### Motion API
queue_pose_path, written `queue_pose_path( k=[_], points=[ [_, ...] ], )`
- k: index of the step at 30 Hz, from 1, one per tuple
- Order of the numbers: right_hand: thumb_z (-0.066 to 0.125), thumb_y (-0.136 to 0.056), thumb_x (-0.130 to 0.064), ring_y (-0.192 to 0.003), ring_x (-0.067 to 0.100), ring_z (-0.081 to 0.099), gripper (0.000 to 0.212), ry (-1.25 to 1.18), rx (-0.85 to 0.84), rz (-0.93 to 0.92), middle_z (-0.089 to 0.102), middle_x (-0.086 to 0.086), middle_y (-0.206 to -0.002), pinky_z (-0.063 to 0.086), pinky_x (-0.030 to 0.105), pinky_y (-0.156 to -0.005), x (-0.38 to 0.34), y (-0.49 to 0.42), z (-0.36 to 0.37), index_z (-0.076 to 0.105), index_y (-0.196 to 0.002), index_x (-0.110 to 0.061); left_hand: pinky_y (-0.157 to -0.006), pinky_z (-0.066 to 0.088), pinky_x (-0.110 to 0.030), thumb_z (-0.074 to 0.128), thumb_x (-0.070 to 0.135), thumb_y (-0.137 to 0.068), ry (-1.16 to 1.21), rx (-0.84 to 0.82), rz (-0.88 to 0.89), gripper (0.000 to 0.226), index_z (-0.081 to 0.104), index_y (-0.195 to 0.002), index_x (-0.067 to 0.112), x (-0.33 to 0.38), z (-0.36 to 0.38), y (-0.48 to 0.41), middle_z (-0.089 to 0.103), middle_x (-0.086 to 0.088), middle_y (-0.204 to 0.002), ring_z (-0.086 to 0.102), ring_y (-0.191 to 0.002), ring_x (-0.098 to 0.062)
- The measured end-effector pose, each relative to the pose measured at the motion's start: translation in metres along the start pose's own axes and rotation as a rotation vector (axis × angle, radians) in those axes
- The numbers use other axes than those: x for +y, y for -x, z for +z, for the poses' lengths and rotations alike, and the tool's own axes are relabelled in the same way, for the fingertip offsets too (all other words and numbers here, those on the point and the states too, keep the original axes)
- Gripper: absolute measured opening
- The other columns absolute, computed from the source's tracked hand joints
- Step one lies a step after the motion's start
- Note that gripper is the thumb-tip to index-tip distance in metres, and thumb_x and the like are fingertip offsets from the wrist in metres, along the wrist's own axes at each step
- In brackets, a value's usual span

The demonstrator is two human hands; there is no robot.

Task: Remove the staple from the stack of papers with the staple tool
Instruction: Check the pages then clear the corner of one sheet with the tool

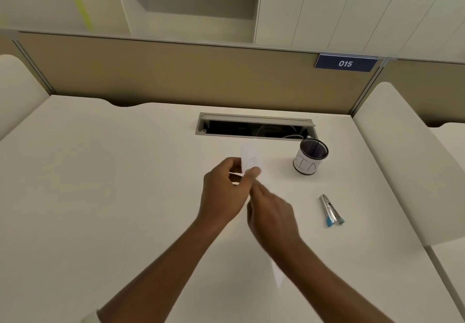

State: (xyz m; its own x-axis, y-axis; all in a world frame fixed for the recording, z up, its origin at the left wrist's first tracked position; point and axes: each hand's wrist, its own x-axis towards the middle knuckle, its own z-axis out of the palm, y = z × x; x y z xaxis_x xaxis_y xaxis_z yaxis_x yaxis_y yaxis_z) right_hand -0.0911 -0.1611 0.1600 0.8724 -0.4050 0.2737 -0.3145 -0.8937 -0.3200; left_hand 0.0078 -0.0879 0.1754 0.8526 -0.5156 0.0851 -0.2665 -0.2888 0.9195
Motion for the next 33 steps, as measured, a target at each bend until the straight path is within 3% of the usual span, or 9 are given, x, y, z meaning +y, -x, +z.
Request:
queue_pose_path(
  k=[3,6,10,13,16,18,24,28,33],
  points=[
    [0.058,-0.099,-0.021,-0.103,0.026,0.073,0.064,-0.086,-0.078,-0.022,0.047,-0.003,-0.159,0.06,0.038,-0.074,-0.001,0.001,0.013,0.034,-0.158,-0.018,-0.055,0.048,-0.005,0.058,0.022,-0.099,-0.139,0.125,0.02,0.019,0.071,-0.09,0.011,-0.008,0.0,-0.005,0.072,0.01,-0.084,0.068,-0.073,-0.002],
    [0.06,-0.092,-0.06,-0.129,0.014,0.06,0.079,-0.254,-0.145,-0.008,0.05,-0.006,-0.156,0.057,0.038,-0.097,0.01,0.001,0.007,0.036,-0.157,-0.023,-0.055,0.048,-0.021,0.053,0.02,-0.101,-0.217,0.096,0.003,0.027,0.067,-0.084,0.003,-0.017,-0.012,-0.017,0.072,-0.007,-0.078,0.067,-0.069,-0.019],
    [0.063,-0.092,-0.055,-0.139,0.02,0.049,0.072,-0.211,0.09,0.092,0.053,0.002,-0.152,0.043,0.039,-0.11,0.035,-0.021,-0.005,0.046,-0.151,-0.017,-0.063,0.05,-0.032,0.055,0.021,-0.101,-0.263,-0.087,0.027,0.023,0.071,-0.095,0.005,-0.021,-0.026,-0.036,0.073,-0.008,-0.086,0.067,-0.077,-0.023],
    [0.067,-0.094,-0.045,-0.128,0.016,0.055,0.062,-0.243,0.093,0.141,0.062,0.001,-0.143,0.044,0.037,-0.106,0.052,-0.044,-0.008,0.05,-0.148,-0.02,-0.069,0.051,-0.032,0.055,0.023,-0.101,-0.309,-0.332,0.025,0.02,0.072,-0.1,0.012,-0.02,-0.026,-0.048,0.073,-0.005,-0.094,0.067,-0.083,-0.019],
    [0.07,-0.093,-0.039,-0.083,-0.009,0.064,0.026,-0.403,-0.008,0.216,0.075,-0.015,-0.098,0.055,0.024,-0.077,0.062,-0.054,-0.005,0.074,-0.116,-0.026,-0.065,0.048,-0.026,0.056,0.026,-0.101,-0.399,-0.484,0.045,0.014,0.066,-0.091,0.023,-0.018,-0.019,-0.058,0.068,0.002,-0.091,0.063,-0.077,-0.01],
    [0.069,-0.094,-0.037,-0.068,-0.009,0.063,0.01,-0.476,-0.051,0.299,0.072,-0.018,-0.08,0.045,0.014,-0.061,0.068,-0.055,0.003,0.076,-0.094,-0.029,-0.063,0.048,-0.026,0.057,0.026,-0.1,-0.413,-0.521,0.043,0.017,0.064,-0.085,0.027,-0.019,-0.012,-0.062,0.068,0.004,-0.085,0.065,-0.075,-0.011],
    [0.07,-0.092,-0.037,-0.071,0.012,0.07,0.015,-0.752,-0.014,0.584,0.078,-0.006,-0.08,0.055,0.034,-0.066,0.08,-0.032,0.028,0.076,-0.087,-0.025,-0.063,0.043,-0.02,0.063,0.026,-0.097,-0.304,-0.365,0.032,0.013,0.073,-0.093,0.019,-0.034,0.011,-0.065,0.072,0.006,-0.09,0.064,-0.08,-0.007],
    [0.069,-0.093,-0.037,-0.084,0.03,0.075,0.016,-0.887,0.013,0.754,0.079,-0.002,-0.083,0.061,0.051,-0.077,0.083,-0.014,0.043,0.075,-0.085,-0.025,-0.065,0.043,-0.019,0.065,0.022,-0.096,-0.317,-0.393,0.014,0.011,0.074,-0.092,0.017,-0.047,0.031,-0.063,0.072,0.004,-0.091,0.064,-0.082,-0.009],
    [0.07,-0.093,-0.03,-0.095,0.033,0.074,0.012,-1.001,0.066,0.935,0.079,0.002,-0.092,0.06,0.057,-0.089,0.09,0.009,0.061,0.076,-0.087,-0.021,-0.072,0.054,-0.03,0.064,0.016,-0.095,-0.325,-0.446,0.042,0.012,0.075,-0.094,0.018,-0.061,0.055,-0.055,0.076,0.001,-0.09,0.068,-0.085,-0.015]
  ],
)
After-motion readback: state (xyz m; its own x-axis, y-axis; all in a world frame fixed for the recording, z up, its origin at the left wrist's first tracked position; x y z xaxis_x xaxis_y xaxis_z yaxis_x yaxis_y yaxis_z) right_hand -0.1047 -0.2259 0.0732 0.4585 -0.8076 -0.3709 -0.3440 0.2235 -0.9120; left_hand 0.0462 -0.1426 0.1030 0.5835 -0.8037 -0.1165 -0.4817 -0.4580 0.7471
